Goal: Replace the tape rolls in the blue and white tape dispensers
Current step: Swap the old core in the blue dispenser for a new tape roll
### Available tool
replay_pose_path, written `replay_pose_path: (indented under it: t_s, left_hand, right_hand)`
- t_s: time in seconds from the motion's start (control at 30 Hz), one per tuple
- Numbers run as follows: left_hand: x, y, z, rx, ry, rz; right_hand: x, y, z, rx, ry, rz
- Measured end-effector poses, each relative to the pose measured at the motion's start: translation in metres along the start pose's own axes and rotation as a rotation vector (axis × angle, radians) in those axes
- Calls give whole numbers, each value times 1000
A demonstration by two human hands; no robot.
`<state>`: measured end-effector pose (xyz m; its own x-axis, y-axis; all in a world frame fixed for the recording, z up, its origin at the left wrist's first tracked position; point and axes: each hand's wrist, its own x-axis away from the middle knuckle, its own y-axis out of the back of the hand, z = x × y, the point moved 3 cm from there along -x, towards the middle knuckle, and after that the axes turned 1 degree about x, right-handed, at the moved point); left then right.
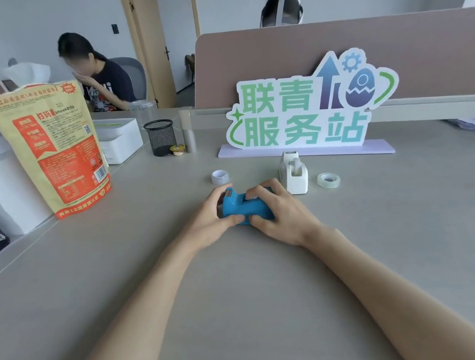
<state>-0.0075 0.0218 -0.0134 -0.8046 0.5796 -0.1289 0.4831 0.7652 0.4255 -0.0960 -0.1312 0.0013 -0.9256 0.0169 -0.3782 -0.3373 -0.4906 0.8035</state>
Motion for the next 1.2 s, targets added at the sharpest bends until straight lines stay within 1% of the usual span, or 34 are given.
replay_pose_path:
  t_s: [0.17, 0.27, 0.33, 0.43, 0.63, 0.7, 0.83, 0.9, 1.0, 1.07, 1.13, 1.2]
  left_hand:
    - [-1, 1, 1, -15, -36, 2]
    - [-1, 0, 1, -24, -32, -1]
    - [-1, 0, 1, -24, -33, 0]
    - [-4, 0, 4, -32, -41, 3]
    - [-4, -1, 3, -45, -47, -3]
    - [-2, -1, 2, -60, -52, -6]
    - [-3, -1, 1, -75, -59, -13]
    - [-2, -1, 1, -96, -62, -17]
    - [0, -1, 0, -117, -70, -32]
    - [-2, -1, 0, -112, -73, -41]
    - [-5, -3, -1, -129, -75, -46]
    - [-11, -5, -2, -158, -76, -69]
  right_hand:
    - [0, 0, -3, 37, 48, -24]
    - [5, 3, -1, -32, 60, -90]
    - [7, 7, -1, -72, 53, -163]
    - [6, 13, -7, -149, -13, -268]
    - [4, 17, -11, -361, -168, -279]
    - [4, 19, -10, -432, -187, -279]
    - [3, 19, -8, -481, -176, -321]
    - [5, 20, -5, -548, -177, -398]
    - [7, 25, -4, -678, -209, -561]
    - [12, 28, -3, -700, -210, -615]
    - [20, 29, -2, -650, -206, -591]
    - [28, 26, -1, -575, -194, -504]
